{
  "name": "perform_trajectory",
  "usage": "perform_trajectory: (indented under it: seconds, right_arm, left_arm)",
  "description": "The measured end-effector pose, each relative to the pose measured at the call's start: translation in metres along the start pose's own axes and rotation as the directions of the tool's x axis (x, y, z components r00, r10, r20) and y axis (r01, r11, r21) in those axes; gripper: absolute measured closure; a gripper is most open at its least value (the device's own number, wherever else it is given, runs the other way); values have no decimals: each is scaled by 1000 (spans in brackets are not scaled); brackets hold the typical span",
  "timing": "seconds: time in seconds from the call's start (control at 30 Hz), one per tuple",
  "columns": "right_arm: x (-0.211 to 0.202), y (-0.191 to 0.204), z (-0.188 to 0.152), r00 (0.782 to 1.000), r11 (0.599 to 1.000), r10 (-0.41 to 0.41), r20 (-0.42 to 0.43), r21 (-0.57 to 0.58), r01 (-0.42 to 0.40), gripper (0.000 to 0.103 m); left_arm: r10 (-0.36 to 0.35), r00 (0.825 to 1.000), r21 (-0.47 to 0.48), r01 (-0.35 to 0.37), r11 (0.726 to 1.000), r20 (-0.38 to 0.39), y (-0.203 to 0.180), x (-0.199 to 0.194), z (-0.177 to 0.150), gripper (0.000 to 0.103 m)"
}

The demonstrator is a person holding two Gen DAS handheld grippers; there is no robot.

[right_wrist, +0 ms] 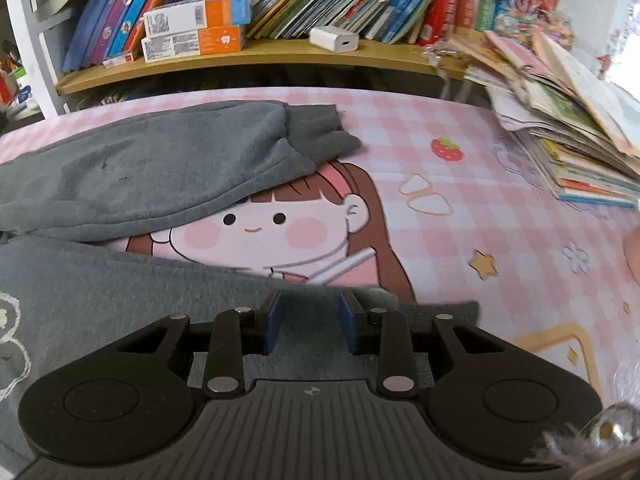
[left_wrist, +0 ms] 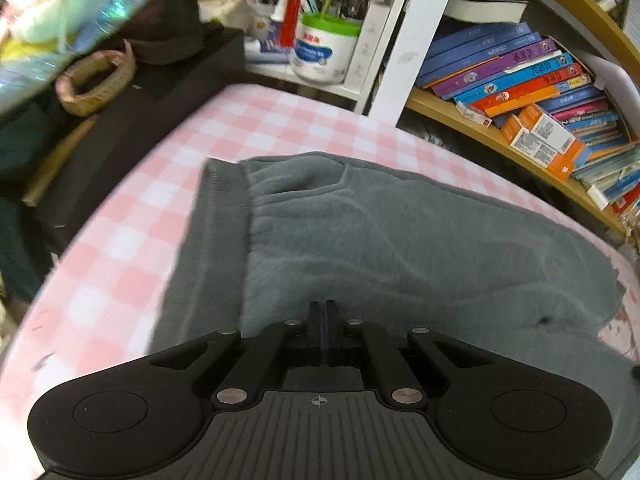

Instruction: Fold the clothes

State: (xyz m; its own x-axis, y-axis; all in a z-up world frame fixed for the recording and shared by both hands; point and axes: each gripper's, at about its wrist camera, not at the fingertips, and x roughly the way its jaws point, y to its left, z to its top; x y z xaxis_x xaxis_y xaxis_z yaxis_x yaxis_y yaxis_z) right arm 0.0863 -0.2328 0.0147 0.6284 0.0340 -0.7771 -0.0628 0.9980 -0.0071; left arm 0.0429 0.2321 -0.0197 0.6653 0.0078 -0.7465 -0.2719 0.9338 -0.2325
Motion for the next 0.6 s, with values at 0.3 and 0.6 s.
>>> perform_trajectory:
  seconds: [0.3, 0.6]
  right_arm:
    - [-51, -21, -65, 1000, 996, -1, -6, 93, 2, 73]
    - [-61, -21, -86, 999, 995, -32, -35, 91, 35, 75]
  left_arm:
    - [-70, 997, -102, 71, 992, 18, 28, -65, -68, 98]
    - [-10, 1000, -147, 7, 989, -23, 49, -54, -68, 99]
